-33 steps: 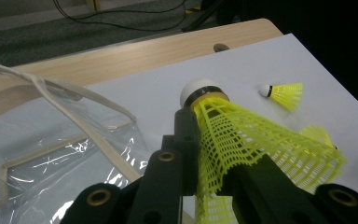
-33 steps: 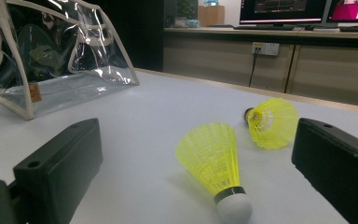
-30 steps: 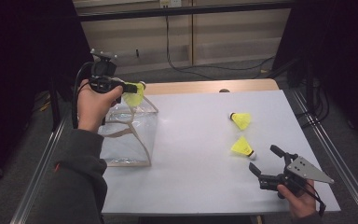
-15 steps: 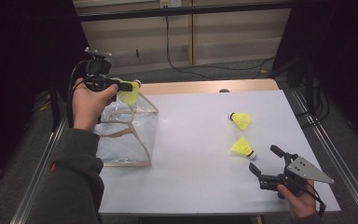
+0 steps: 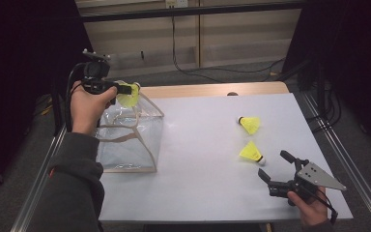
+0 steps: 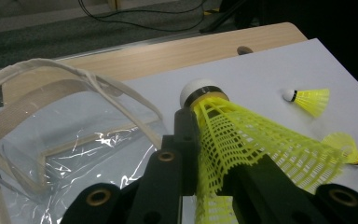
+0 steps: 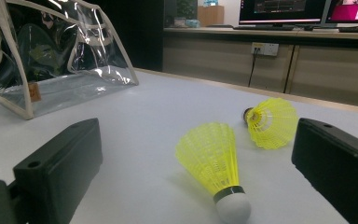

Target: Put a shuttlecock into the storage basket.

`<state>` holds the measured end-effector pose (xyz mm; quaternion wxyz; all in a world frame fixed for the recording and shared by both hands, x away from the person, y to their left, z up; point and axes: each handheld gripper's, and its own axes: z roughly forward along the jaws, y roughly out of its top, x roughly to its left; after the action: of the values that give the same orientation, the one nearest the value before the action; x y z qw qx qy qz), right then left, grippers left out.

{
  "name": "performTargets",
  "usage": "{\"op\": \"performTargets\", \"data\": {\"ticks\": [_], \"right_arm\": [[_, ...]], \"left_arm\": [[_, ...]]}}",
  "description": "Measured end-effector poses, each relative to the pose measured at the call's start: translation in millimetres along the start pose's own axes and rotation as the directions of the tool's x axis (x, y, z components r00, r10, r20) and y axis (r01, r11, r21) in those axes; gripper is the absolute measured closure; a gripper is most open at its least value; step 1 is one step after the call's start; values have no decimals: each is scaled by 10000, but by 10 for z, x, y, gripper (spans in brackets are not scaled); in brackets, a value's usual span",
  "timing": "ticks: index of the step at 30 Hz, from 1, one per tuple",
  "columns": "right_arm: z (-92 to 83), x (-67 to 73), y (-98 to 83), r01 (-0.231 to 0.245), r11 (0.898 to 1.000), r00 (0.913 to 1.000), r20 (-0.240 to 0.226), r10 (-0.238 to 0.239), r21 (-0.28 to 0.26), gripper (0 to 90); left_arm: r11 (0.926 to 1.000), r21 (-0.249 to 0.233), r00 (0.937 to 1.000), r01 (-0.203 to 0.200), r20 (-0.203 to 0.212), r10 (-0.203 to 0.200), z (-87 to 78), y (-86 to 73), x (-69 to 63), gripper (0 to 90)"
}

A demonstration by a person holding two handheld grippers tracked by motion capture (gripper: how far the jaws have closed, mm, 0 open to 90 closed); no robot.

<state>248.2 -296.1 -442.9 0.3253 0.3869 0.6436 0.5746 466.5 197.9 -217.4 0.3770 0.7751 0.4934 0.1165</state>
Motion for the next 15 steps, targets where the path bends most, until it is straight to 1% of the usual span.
{"op": "performTargets", "data": {"ticks": [5, 12, 15], "right_arm": [[0, 3, 0, 6, 10000, 10000, 20, -6, -20, 16], [-5, -3, -2, -40, 10000, 10000, 12, 40, -18, 16], [-5, 1, 0, -6, 10000, 10000, 16, 6, -29, 16]], "left_arm": [[9999, -75, 9998, 125, -128, -126, -4, -5, 35, 842], [9999, -86, 9996, 106, -279, -109, -11, -21, 90, 841], [9998, -66, 9993, 164, -327, -166, -11, -34, 121, 840]]}}
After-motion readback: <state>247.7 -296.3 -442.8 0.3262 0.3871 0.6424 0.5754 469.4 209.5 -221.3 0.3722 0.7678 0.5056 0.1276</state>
